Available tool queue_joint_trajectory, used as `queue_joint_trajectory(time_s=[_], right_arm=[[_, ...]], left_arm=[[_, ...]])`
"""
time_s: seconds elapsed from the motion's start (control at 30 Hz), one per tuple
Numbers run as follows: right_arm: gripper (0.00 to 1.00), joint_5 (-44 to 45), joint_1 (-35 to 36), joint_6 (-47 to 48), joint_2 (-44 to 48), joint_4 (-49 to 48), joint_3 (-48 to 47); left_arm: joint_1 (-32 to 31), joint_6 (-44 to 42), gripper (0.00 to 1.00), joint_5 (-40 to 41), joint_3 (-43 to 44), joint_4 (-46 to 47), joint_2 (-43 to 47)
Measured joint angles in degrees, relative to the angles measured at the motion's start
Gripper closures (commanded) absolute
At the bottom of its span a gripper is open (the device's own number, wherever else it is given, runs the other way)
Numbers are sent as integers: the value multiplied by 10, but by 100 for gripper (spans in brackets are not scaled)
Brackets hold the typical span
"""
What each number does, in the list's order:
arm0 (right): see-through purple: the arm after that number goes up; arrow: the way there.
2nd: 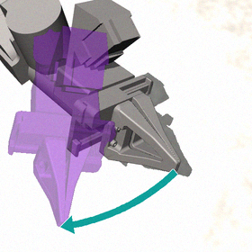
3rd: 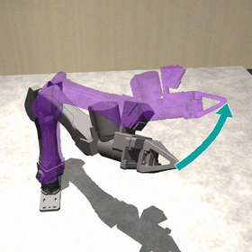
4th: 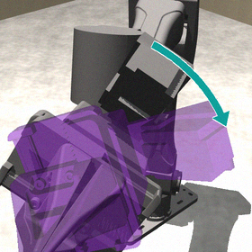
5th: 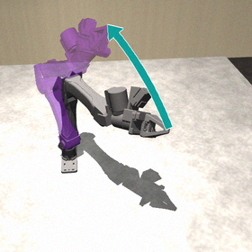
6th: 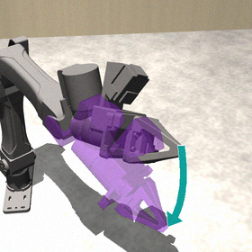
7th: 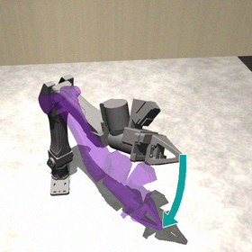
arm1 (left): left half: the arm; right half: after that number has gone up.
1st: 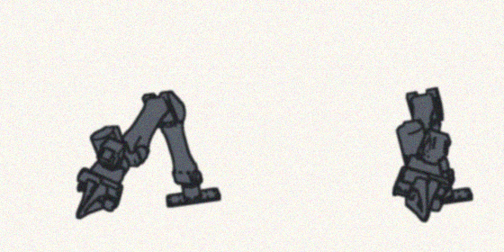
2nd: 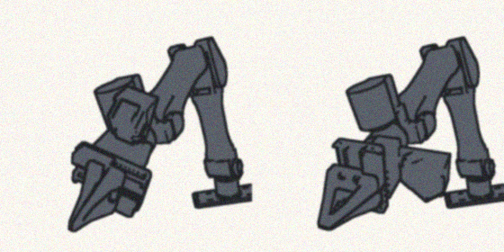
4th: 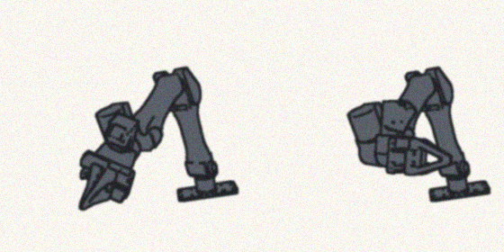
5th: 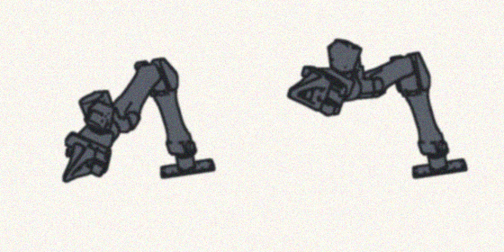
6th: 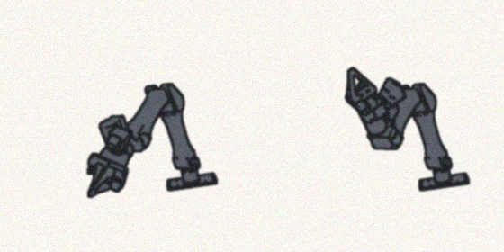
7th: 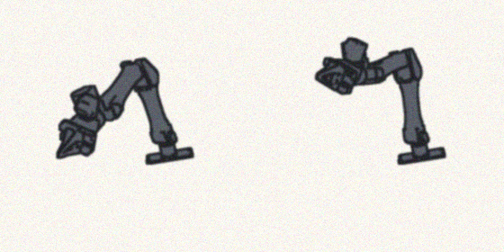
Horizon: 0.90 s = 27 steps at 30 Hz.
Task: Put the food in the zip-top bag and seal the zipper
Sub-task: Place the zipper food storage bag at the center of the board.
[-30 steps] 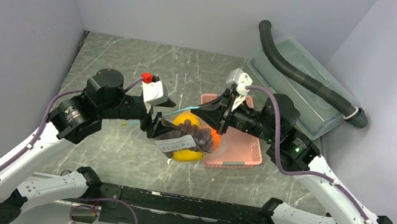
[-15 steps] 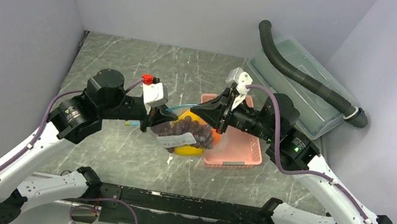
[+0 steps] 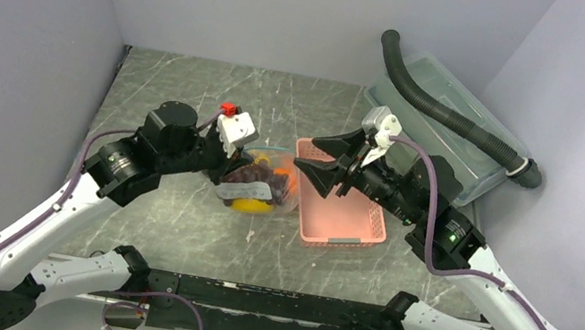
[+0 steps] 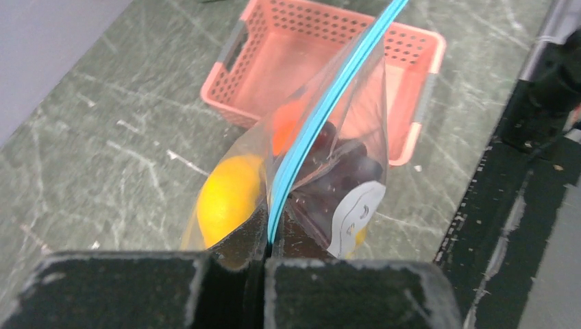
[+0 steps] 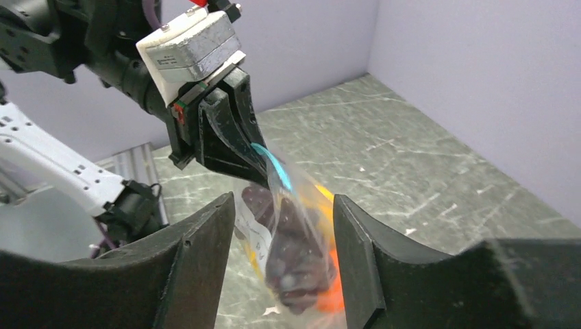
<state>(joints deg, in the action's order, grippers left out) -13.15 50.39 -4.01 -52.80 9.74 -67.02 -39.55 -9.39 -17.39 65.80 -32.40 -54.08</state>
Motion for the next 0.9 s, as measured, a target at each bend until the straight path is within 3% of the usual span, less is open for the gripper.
queue_joint_trajectory(time_s=[0.67,0.9], right_arm=[[33,129,-2,-3,41,0,114],[33,127,-5,-8,49,-1,141]], left_arm=[[2,-25,100,347,0,15,-142],[41,-32,100,400,0,30,-191]])
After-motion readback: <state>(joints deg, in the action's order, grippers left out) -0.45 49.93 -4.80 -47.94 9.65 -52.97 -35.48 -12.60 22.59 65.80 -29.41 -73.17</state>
